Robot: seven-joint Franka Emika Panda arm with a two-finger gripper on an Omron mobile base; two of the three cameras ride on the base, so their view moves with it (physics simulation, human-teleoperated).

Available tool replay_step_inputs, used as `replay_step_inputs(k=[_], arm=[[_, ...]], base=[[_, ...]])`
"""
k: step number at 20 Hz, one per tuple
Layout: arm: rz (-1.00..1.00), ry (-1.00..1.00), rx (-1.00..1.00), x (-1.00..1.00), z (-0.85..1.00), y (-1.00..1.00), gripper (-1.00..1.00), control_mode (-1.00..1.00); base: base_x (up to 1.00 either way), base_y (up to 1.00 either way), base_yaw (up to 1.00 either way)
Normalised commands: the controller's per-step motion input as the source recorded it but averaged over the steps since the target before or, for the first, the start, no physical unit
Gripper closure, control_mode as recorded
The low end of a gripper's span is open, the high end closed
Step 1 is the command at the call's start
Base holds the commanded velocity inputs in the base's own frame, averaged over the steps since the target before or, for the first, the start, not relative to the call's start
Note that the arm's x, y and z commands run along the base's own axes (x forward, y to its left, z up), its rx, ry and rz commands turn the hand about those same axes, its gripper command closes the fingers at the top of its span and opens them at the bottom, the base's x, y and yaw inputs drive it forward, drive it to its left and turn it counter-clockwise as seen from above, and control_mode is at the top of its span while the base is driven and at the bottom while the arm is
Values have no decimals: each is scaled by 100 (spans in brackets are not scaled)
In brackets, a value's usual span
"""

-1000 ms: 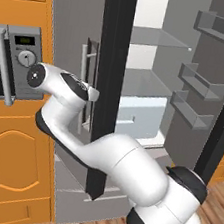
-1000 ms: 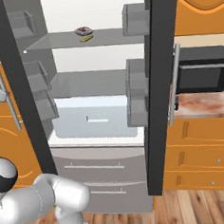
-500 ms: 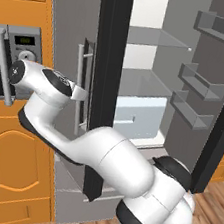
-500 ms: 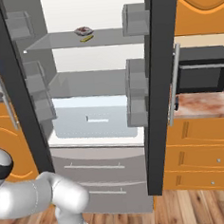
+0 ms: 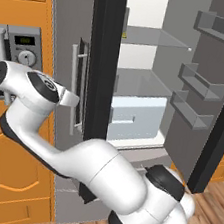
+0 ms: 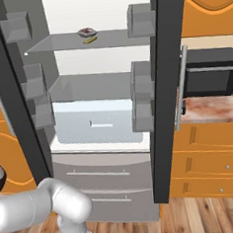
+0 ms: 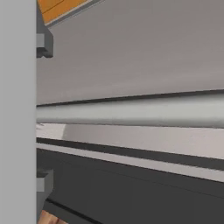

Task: Retrieve the butter from the fridge and place it on a plate on the dining table. Then retrieve the butter knife by the fridge and place it near the plate.

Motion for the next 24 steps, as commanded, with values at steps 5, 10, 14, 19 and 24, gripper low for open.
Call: replay_step_inputs(k=[5, 10, 14, 19, 24], arm=[[-6, 0, 0, -16, -1, 0, -100, -100], [0, -9, 8, -87, 0, -18, -100, -100], [0, -12, 11, -93, 15, -26, -100, -100], [0, -1, 15, -67, 48, -60, -100, -100], [0, 0, 24, -69, 43, -72, -100, -100]], base=[[0, 0, 0], [0, 0, 0], [0, 0, 0], [0, 0, 0], [0, 0, 0]])
